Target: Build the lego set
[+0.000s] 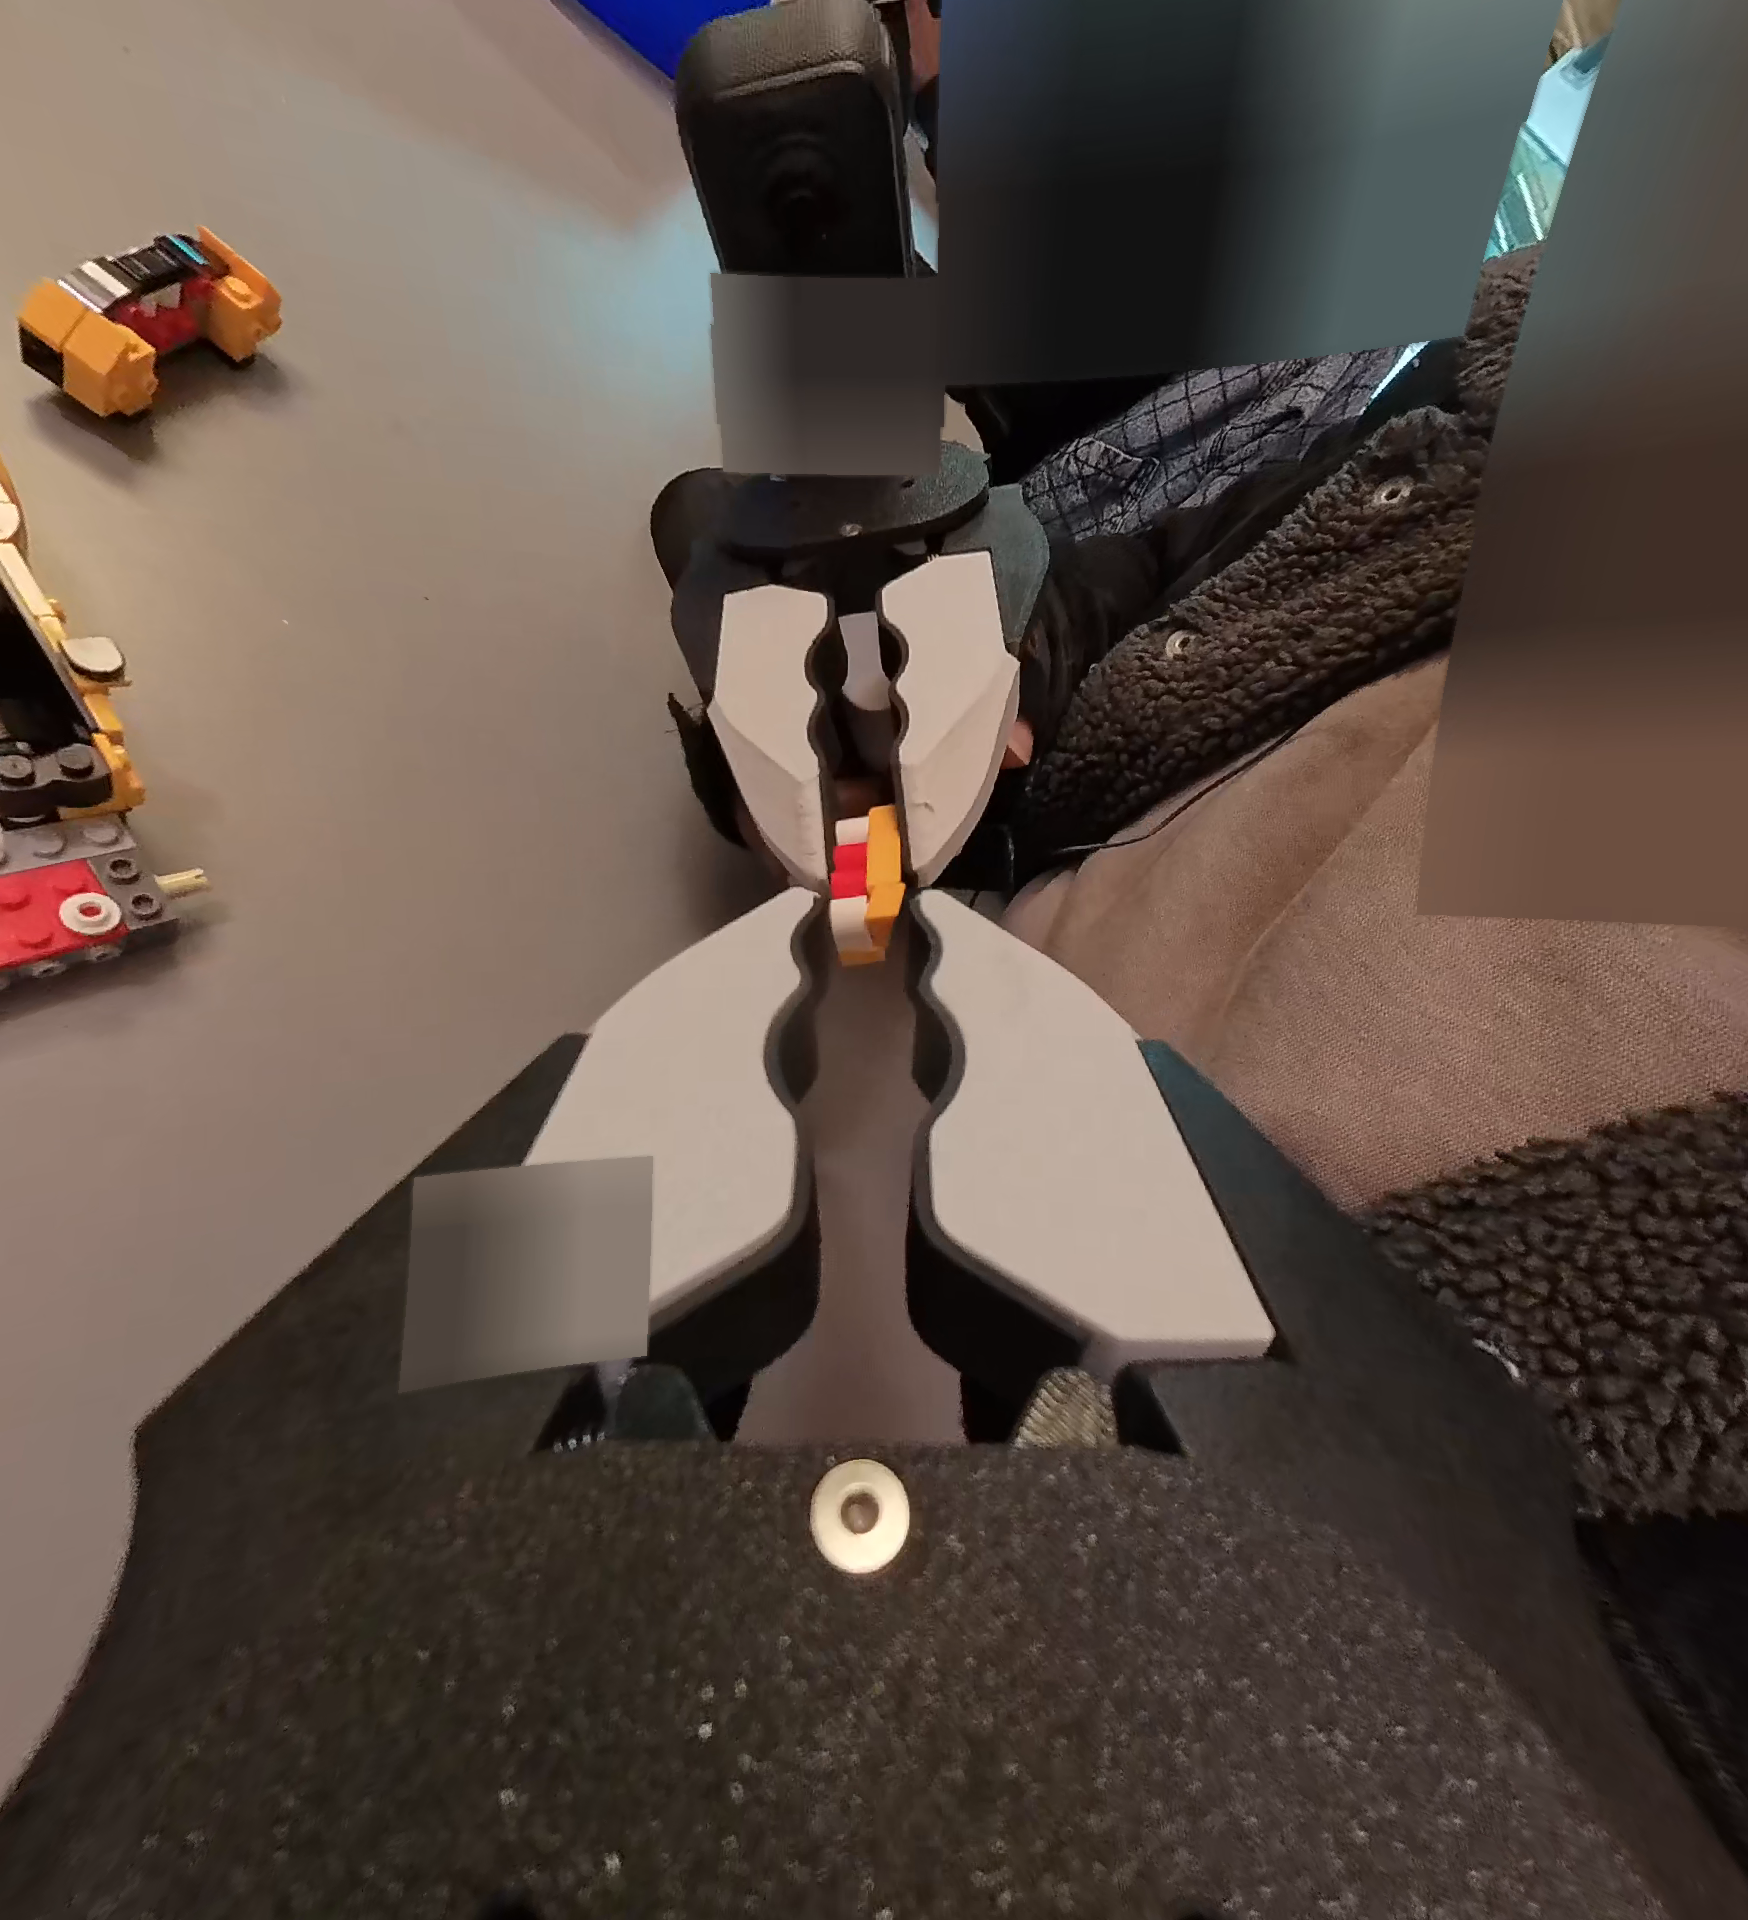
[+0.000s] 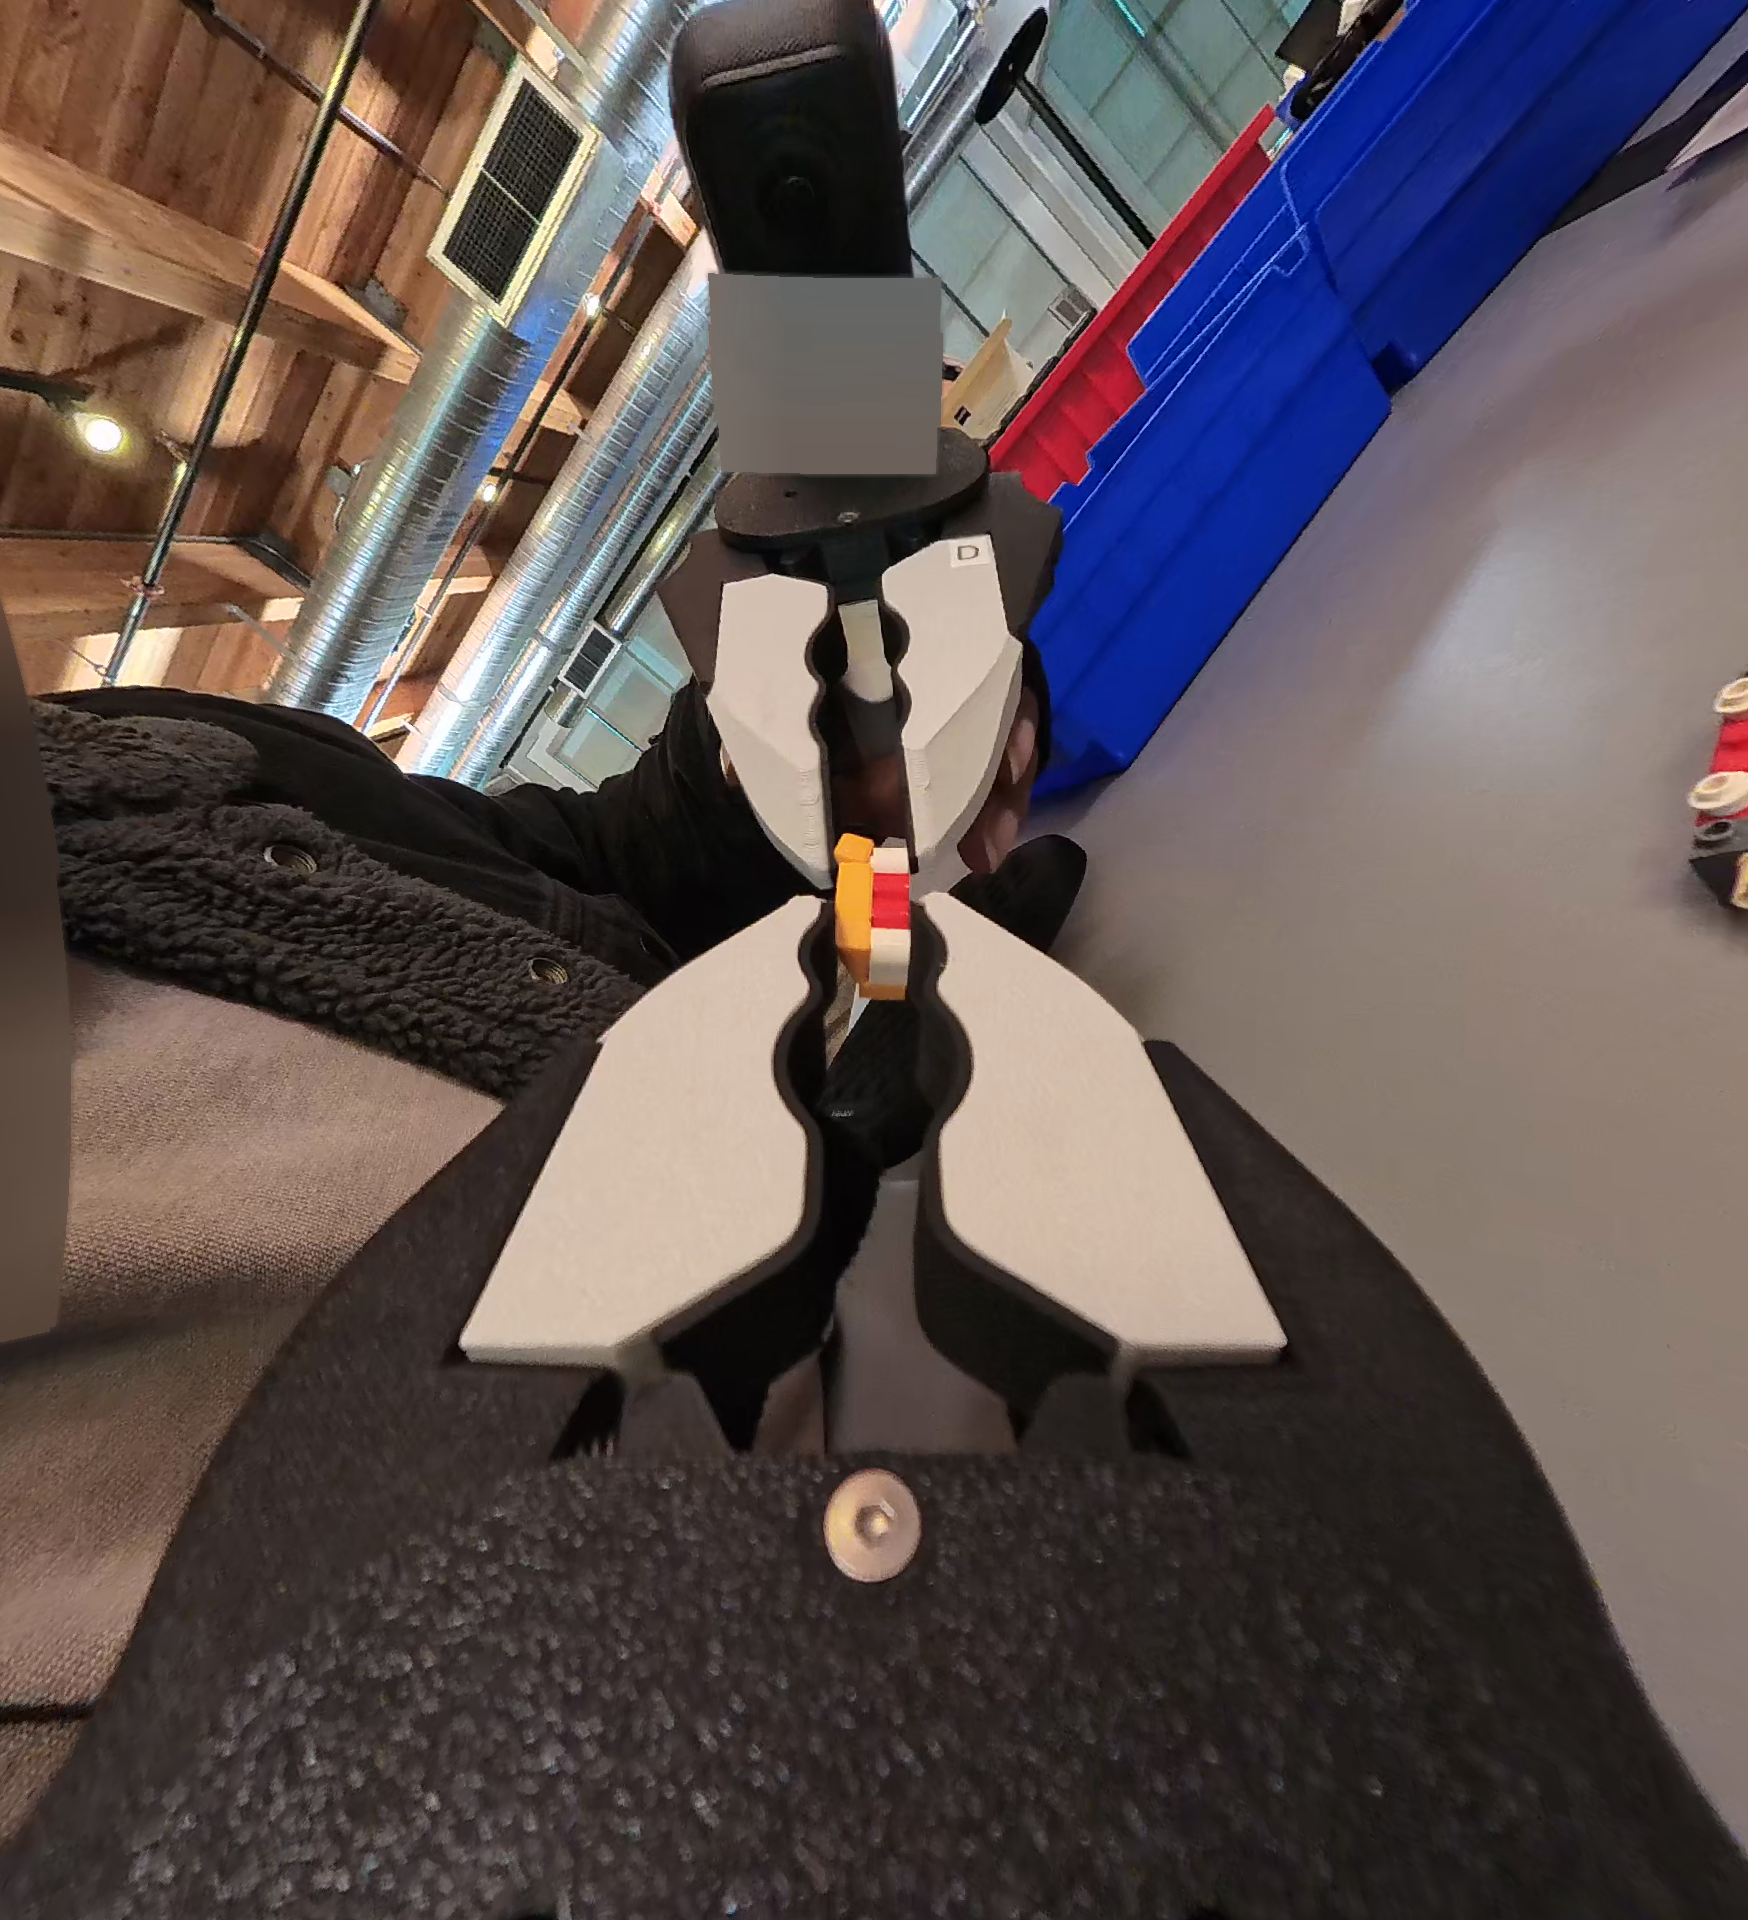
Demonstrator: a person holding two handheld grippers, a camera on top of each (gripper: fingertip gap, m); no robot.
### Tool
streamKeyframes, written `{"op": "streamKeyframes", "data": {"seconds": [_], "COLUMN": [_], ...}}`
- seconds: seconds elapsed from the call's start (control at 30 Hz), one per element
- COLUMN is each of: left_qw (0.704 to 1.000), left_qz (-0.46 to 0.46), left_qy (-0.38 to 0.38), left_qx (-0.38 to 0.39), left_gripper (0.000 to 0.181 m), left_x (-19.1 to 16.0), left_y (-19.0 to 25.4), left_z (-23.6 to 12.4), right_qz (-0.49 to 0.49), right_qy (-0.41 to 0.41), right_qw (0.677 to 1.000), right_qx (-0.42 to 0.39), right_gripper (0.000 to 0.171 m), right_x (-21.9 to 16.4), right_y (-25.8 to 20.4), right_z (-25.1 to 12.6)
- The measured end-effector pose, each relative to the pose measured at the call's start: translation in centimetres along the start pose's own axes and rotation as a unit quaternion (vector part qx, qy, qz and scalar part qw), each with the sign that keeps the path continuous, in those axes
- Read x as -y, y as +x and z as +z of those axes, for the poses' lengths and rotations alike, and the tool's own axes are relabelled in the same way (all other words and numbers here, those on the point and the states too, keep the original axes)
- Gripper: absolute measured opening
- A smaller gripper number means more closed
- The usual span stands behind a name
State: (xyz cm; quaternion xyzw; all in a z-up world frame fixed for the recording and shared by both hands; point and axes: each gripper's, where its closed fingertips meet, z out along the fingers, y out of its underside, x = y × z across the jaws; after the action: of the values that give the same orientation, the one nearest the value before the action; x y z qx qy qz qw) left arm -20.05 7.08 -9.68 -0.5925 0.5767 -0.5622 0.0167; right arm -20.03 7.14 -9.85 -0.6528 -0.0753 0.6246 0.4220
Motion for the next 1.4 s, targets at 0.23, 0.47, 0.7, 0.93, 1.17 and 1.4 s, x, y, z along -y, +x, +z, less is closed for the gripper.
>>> {"op": "streamKeyframes", "data": {"seconds": [0.23, 0.47, 0.7, 0.93, 1.17, 1.4], "left_qw": [1.0, 0.989, 0.965, 0.955, 0.941, 0.935], "left_qz": [0.017, 0.126, 0.225, 0.268, 0.307, 0.321], "left_qy": [-0.005, -0.022, -0.035, -0.022, -0.013, 0.018], "left_qx": [0.012, 0.069, 0.126, 0.128, 0.141, 0.151], "left_gripper": [0.012, 0.012, 0.012, 0.012, 0.012, 0.012], "left_x": [-0.1, 0.1, 0.0, 0.1, 0.0, 0.4], "left_y": [0.1, 0.6, 1.1, 2.2, 2.8, 3.2], "left_z": [0.0, 0.1, 0.0, 0.0, -0.1, -0.1], "right_qz": [-0.014, -0.052, -0.1, -0.142, -0.155, -0.188], "right_qy": [-0.002, -0.001, -0.004, -0.002, -0.003, 0.006], "right_qw": [1.0, 0.999, 0.995, 0.99, 0.987, 0.982], "right_qx": [-0.001, 0.005, 0.005, 0.019, 0.032, 0.026], "right_gripper": [0.013, 0.013, 0.013, 0.013, 0.013, 0.013], "right_x": [-0.1, 0.0, 0.0, -0.1, -0.3, -0.1], "right_y": [-0.2, -0.9, -1.5, -2.6, -3.2, -3.5], "right_z": [0.0, 0.0, 0.0, 0.1, 0.2, 0.2]}}
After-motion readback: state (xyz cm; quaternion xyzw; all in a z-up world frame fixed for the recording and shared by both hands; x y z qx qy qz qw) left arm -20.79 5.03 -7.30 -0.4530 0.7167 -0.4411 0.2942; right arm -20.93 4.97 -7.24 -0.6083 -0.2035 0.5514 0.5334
